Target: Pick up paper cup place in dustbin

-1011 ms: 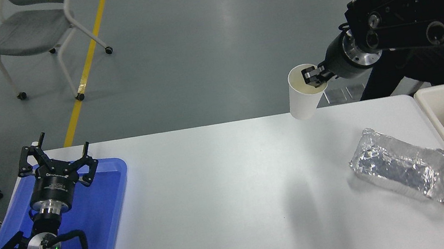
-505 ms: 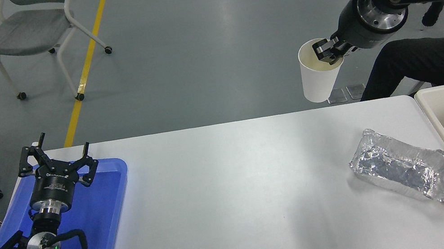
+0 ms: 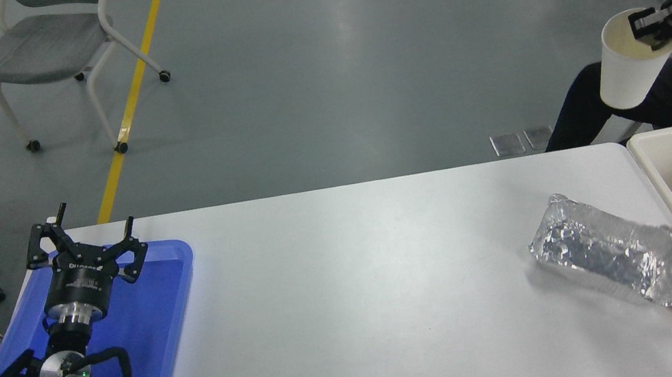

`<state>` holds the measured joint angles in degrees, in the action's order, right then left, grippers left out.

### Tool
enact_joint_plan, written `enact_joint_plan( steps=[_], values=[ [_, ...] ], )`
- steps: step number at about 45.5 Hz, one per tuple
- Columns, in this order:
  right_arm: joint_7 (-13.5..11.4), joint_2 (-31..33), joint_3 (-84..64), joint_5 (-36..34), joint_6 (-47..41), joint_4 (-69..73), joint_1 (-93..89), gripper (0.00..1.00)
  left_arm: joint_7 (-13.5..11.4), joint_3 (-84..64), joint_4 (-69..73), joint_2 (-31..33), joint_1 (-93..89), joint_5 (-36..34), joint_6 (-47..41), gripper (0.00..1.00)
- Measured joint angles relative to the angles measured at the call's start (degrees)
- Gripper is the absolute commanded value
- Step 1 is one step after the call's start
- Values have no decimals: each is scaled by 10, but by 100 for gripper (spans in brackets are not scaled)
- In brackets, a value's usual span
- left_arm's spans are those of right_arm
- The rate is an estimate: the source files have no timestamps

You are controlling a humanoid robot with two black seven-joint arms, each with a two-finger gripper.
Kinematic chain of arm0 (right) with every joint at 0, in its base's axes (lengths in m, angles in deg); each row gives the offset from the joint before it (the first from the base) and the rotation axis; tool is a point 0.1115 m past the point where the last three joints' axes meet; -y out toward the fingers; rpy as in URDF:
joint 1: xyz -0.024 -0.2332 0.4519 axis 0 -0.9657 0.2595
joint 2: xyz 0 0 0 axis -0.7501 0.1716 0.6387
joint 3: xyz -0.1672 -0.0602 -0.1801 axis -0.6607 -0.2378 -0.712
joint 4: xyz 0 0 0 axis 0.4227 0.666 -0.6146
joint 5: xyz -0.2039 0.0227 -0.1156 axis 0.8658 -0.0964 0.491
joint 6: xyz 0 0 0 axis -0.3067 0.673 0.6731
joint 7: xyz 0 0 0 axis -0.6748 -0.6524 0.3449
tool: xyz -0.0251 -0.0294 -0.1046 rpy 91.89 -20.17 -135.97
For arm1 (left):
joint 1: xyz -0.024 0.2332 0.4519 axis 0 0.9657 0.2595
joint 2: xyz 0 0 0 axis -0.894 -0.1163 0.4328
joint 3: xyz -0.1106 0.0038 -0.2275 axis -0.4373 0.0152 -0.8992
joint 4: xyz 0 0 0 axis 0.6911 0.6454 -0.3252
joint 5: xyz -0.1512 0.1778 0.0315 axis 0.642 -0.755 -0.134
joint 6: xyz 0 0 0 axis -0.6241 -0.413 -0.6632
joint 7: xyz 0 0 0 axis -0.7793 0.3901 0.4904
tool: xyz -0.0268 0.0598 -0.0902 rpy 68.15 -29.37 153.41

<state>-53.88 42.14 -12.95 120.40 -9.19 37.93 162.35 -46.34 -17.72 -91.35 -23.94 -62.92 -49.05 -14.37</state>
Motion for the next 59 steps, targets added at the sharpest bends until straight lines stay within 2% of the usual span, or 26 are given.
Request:
enact_joint_plan(
  steps=[9, 21, 42, 59],
  values=[
    [2, 71, 60, 27, 9, -90, -104, 0, 0, 0, 0, 0, 0, 0, 0, 100],
    [8, 91, 219, 38, 33, -231, -308, 0, 0, 0, 0, 0, 0, 0, 0, 100],
    [30, -9, 418, 33, 167, -402, -632, 0, 0, 0, 0, 0, 0, 0, 0, 100],
    [34, -99, 499, -12, 209, -489, -766, 0, 0, 0, 0, 0, 0, 0, 0, 100]
  ],
)
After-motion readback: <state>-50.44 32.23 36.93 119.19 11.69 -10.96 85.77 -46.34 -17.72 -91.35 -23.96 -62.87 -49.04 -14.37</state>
